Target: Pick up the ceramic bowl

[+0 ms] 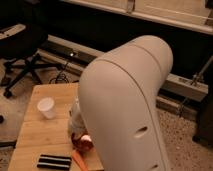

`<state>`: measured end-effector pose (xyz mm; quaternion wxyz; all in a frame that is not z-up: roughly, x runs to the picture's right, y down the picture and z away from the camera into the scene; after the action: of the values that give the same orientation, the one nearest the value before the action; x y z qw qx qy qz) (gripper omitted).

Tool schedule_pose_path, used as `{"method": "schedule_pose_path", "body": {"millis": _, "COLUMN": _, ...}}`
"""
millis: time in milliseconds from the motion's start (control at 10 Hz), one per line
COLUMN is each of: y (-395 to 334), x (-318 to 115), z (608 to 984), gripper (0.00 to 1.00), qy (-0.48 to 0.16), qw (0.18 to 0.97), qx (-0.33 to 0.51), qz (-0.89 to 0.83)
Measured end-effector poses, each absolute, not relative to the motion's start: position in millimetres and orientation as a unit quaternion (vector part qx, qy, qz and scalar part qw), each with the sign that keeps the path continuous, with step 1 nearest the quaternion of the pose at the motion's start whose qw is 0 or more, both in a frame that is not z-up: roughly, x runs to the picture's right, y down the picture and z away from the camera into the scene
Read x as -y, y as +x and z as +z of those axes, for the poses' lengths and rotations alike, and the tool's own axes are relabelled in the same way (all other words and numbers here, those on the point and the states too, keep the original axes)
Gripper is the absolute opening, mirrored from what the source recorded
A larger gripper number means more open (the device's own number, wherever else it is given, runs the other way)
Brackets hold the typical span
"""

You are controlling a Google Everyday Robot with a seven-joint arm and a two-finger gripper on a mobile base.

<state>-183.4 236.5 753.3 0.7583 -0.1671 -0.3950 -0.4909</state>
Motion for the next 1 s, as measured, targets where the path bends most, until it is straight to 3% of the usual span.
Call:
{"method": "schedule_pose_path", "body": {"millis": 500, "y": -181.9, "x": -166.2, "z": 749.0, "gripper": 0.0, "qy": -0.031, "qw": 0.824, "qx": 0.395, "qz": -0.406}}
{"method": "schedule_pose_path", "body": {"millis": 1000, "y": -182.6, "x": -106.5, "z": 737.2, "gripper": 0.0, "qy": 0.058, "qw": 0.819, "qx": 0.407, "qz": -0.4}}
